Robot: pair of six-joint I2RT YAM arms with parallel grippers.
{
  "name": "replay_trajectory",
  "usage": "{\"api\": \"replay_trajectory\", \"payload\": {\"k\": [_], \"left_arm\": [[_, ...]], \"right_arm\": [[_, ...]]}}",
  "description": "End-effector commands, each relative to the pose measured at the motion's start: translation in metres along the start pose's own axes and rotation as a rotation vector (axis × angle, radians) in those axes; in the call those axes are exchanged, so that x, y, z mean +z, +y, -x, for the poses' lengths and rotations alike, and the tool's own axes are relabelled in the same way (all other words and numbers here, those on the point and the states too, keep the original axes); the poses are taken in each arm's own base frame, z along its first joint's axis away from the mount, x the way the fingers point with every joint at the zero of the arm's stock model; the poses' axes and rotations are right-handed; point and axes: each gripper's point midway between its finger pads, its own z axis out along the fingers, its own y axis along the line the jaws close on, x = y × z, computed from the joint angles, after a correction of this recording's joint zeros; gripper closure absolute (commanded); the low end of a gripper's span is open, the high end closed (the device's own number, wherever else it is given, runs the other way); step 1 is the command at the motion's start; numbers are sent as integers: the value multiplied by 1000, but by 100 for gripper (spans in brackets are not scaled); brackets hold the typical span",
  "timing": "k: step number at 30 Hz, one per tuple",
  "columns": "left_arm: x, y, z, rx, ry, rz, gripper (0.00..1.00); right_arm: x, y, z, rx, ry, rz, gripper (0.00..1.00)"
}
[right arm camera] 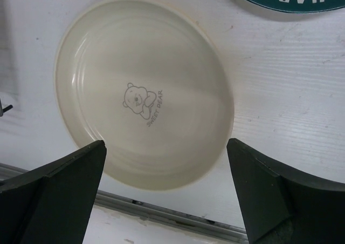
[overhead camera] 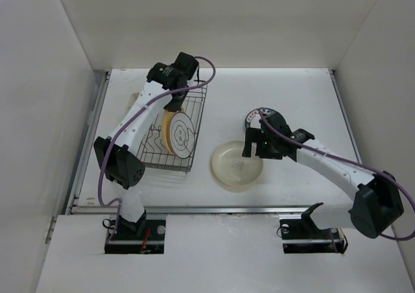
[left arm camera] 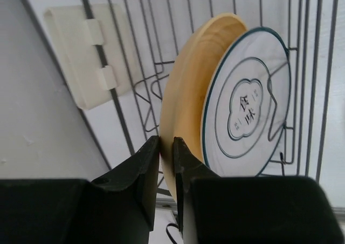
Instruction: Unload the plates from the dish rack
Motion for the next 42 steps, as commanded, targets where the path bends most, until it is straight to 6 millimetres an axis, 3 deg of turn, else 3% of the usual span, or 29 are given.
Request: {"api": "replay_trajectory", "payload": {"k": [1,7,10,15,20,22,27,30,32,34,38,42], "left_arm": [[-38,41,25,-15,-128,170,100],[-70,69,52,17,-249,343,100],[-82,65,61,45,-295,381,100],[-94,76,74,44,-342,468,100],[-129,91,100,-52,-494,481,100],[-150,96,109,-99,-576,450,100],[-170,96,121,-196,-694,415,100],[-168,72,124,-174,-735,253,100],[-159,40,116,-126,-705,76,100],[-147,20,102,-103,-636,-14,100],[-131,-20,89,-101,-568,-199,100],[-127,-36,80,-90,-539,-300,100]], "right_arm": [[-25,20,31,-22,-112,56,0],[-42,37,48,-68,-176,126,0],[-46,48,55,-70,-198,171,0],[-53,68,61,-89,-210,271,0],[-87,115,87,-124,-299,499,0],[-91,125,95,-96,-316,538,0],[-95,150,132,-35,-393,640,0],[-106,160,150,-21,-448,691,0],[-114,160,159,-9,-484,710,0],[-130,158,171,13,-548,714,0],[-118,135,176,96,-541,643,0],[-98,127,164,128,-476,650,0]]}}
